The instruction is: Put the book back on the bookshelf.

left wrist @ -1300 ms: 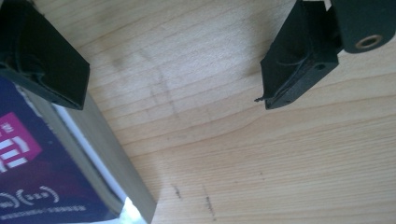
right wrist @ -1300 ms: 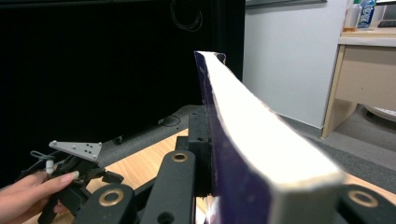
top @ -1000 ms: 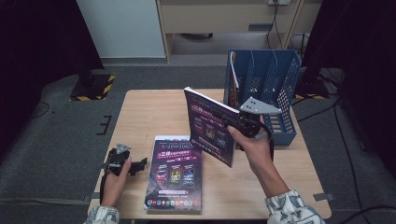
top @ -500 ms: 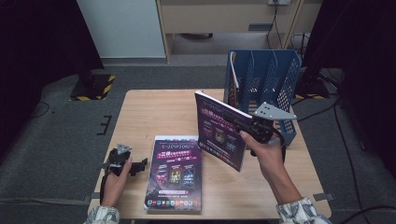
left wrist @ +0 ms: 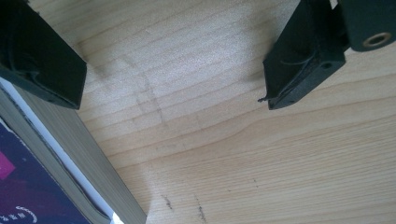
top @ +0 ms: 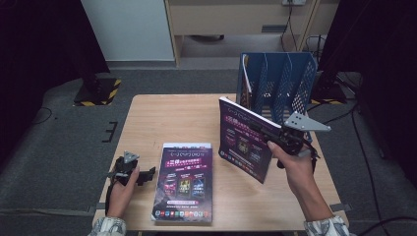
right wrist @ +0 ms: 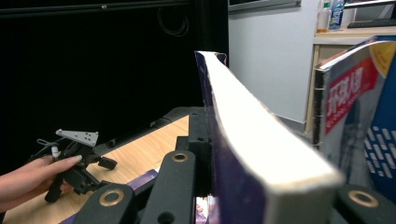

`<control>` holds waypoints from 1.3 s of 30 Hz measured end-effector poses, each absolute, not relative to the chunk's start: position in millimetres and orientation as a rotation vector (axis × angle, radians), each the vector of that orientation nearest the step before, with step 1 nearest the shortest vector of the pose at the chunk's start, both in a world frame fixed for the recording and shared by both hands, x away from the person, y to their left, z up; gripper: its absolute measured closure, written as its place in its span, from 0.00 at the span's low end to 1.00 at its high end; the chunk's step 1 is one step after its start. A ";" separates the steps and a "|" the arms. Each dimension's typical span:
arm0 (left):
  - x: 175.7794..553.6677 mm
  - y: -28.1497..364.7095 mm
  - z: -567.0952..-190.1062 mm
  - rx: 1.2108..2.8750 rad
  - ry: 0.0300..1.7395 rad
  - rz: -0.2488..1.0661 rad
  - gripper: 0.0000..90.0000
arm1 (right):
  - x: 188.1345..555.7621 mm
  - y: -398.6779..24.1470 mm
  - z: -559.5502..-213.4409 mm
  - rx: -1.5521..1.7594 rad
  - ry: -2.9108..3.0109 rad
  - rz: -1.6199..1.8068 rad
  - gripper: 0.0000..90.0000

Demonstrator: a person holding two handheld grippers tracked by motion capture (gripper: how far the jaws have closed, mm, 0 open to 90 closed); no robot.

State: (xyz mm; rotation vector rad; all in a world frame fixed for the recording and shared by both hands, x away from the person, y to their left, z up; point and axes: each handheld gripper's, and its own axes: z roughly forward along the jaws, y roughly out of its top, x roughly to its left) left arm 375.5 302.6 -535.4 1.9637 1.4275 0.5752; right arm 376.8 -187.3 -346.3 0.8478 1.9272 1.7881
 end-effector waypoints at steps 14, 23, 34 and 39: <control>375.2 302.2 -535.8 1.966 1.423 0.579 0.05 | 364.3 -221.8 -346.9 0.888 1.894 1.761 0.92; 375.0 301.9 -536.0 1.971 1.419 0.583 0.05 | 354.3 -241.0 -344.8 0.923 1.862 1.753 0.92; 375.1 301.3 -536.2 1.975 1.418 0.586 0.05 | 347.7 -259.4 -330.0 0.943 1.829 1.747 0.92; 375.1 301.4 -536.2 1.976 1.417 0.586 0.05 | 347.2 -265.2 -314.9 0.946 1.808 1.763 0.92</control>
